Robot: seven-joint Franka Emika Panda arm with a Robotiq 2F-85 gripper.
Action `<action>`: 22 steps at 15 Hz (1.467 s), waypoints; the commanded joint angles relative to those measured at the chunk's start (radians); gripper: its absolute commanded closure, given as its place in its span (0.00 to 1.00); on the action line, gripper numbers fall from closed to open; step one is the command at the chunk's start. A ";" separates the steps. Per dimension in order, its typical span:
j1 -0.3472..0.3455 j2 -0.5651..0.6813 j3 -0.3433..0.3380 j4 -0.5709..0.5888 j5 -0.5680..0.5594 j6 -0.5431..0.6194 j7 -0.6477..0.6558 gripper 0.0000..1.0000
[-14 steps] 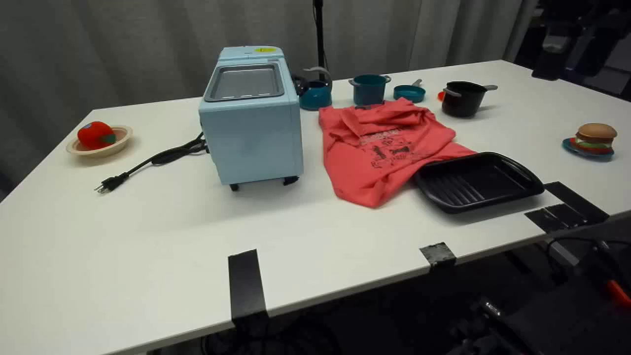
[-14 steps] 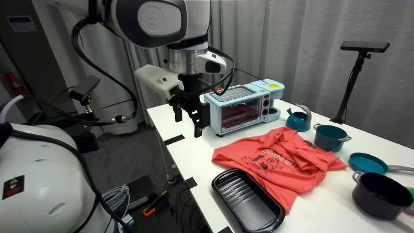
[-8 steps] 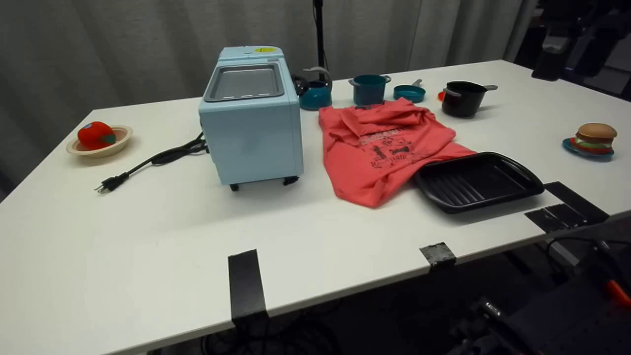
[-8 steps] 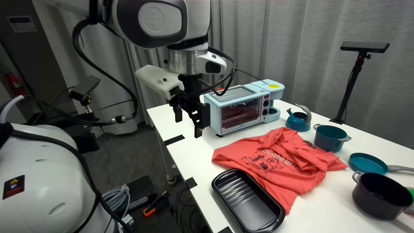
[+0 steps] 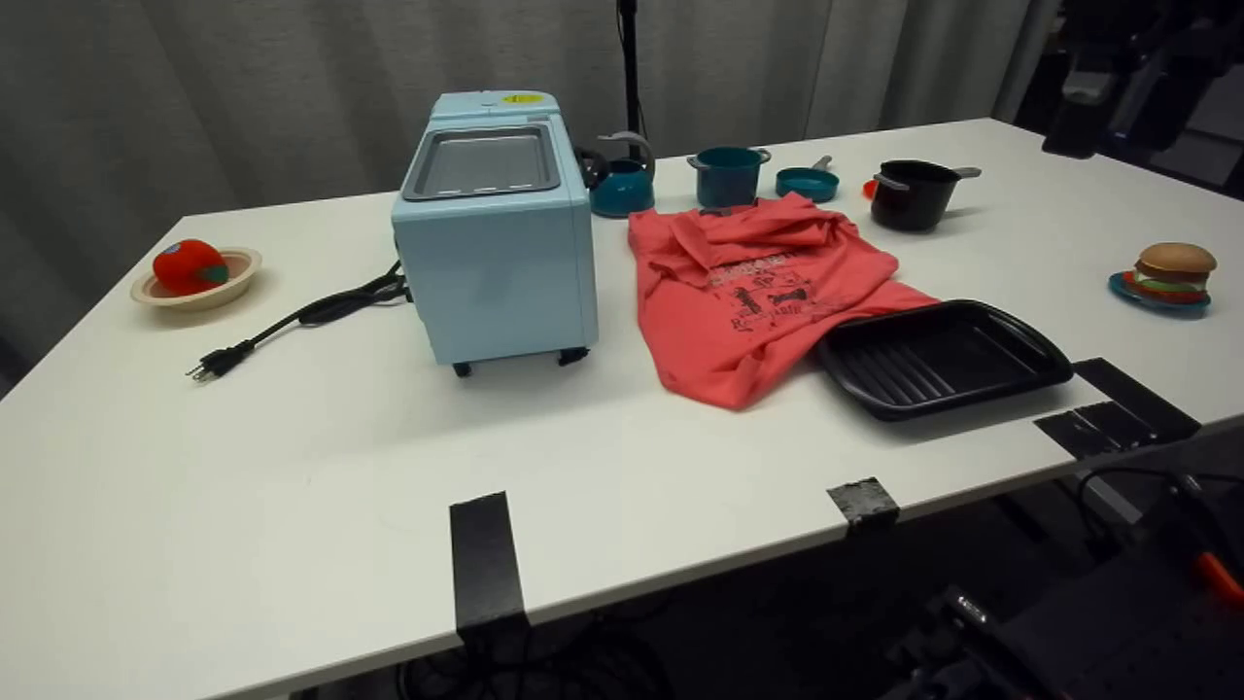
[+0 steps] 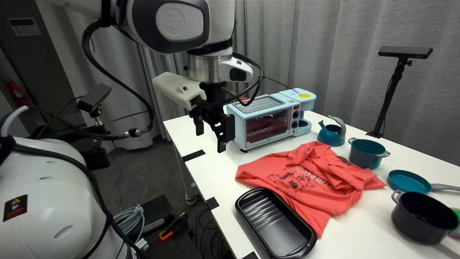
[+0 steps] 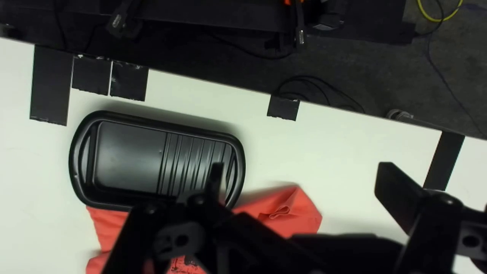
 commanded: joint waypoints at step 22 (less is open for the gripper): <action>0.001 0.569 0.053 0.279 0.005 0.433 0.000 0.00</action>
